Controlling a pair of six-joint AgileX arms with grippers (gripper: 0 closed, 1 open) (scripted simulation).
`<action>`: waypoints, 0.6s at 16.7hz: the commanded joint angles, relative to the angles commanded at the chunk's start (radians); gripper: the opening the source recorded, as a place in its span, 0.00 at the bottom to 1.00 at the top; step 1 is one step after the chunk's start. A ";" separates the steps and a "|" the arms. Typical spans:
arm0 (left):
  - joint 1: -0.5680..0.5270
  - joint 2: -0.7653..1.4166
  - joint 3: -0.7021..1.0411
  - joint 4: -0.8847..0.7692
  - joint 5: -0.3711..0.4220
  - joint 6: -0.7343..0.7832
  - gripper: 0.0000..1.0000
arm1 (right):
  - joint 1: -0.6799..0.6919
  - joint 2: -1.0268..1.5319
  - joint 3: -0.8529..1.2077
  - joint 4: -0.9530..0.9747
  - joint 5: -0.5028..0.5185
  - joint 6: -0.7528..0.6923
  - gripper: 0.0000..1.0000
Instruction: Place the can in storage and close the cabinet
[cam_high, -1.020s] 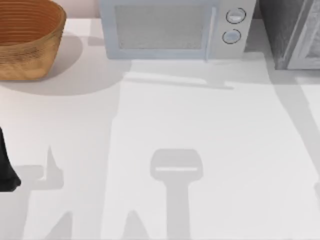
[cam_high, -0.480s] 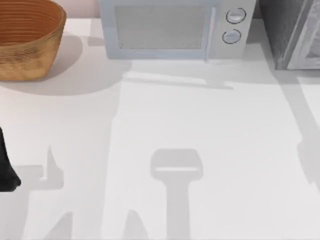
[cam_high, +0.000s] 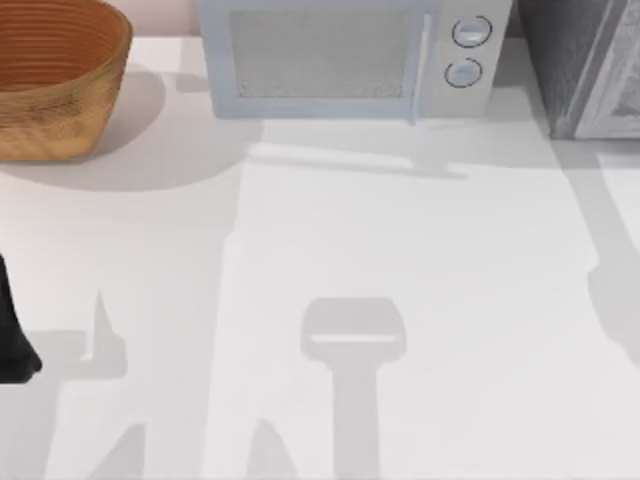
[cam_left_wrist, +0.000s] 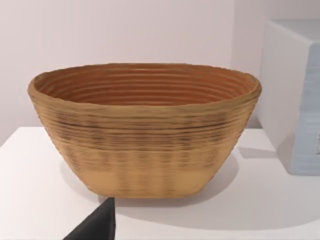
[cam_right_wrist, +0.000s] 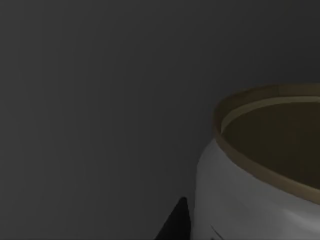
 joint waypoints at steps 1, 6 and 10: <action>0.000 0.000 0.000 0.000 0.000 0.000 1.00 | 0.000 0.000 0.000 0.000 0.000 0.000 0.00; 0.000 0.000 0.000 0.000 0.000 0.000 1.00 | 0.000 0.000 0.000 0.000 0.000 0.000 0.30; 0.000 0.000 0.000 0.000 0.000 0.000 1.00 | 0.000 0.000 0.000 0.000 0.000 0.000 0.60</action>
